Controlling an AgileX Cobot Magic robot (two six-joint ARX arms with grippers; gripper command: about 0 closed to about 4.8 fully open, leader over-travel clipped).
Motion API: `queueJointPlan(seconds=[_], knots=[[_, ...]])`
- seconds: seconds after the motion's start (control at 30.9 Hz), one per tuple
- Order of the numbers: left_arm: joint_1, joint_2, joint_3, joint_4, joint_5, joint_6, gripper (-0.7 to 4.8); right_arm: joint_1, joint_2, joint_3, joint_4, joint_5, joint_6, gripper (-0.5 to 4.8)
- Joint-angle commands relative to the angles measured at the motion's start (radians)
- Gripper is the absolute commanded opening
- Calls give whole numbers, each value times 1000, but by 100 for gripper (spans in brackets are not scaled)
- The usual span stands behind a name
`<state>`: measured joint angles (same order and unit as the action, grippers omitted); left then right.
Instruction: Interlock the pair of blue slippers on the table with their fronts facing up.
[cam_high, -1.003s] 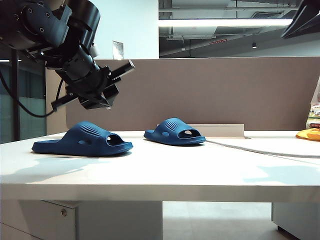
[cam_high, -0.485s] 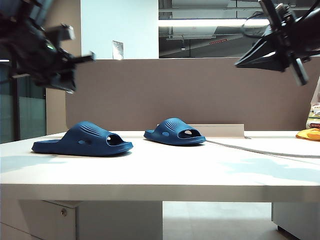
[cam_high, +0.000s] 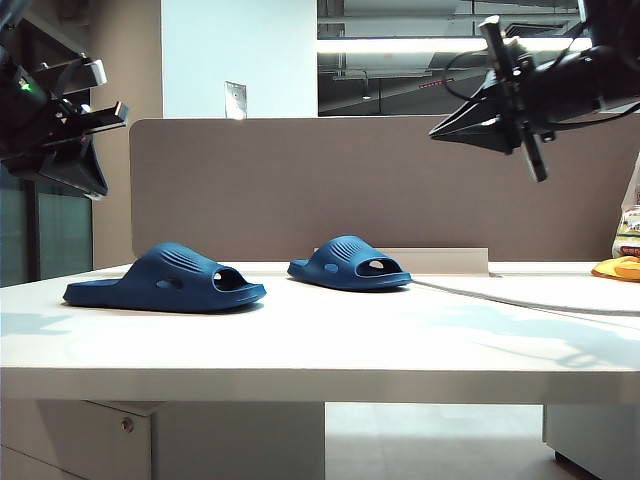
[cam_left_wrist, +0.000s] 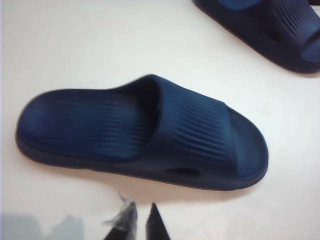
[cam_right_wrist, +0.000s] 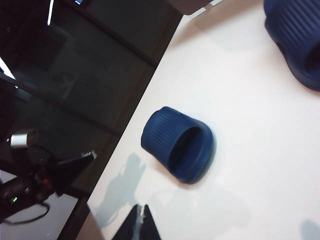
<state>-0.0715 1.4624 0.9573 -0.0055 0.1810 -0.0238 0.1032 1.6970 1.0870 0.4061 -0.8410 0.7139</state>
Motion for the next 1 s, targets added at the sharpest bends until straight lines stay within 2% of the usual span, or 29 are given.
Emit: queueJointPlan(seconds=[0.03,0.1,0.19,0.23,0.52,0.58,0.68,0.74,0.84,1.0], knots=[[-21,-3,2,15,3,-14,35,19,51,51,18,52,0,-1],[-24,-2,2,22,3,-18,35,36,96,92,21,85,1,19],[-34,-2,2,31,3,-45,35,50,180,167,26,132,25,88],[-34,-2,2,31,2,-54,35,54,207,192,27,147,40,94],[-34,-1,2,40,3,-108,35,63,471,412,215,299,352,95],[-34,-1,2,41,3,-108,35,63,521,461,241,303,406,99],[-34,-1,2,45,3,-108,35,64,598,549,246,301,460,173],[-34,-1,2,47,3,-108,35,68,632,592,237,307,473,181],[-34,0,2,47,2,-108,35,79,658,650,137,340,460,181],[-34,0,2,46,-2,-116,35,95,660,724,-63,438,342,181]])
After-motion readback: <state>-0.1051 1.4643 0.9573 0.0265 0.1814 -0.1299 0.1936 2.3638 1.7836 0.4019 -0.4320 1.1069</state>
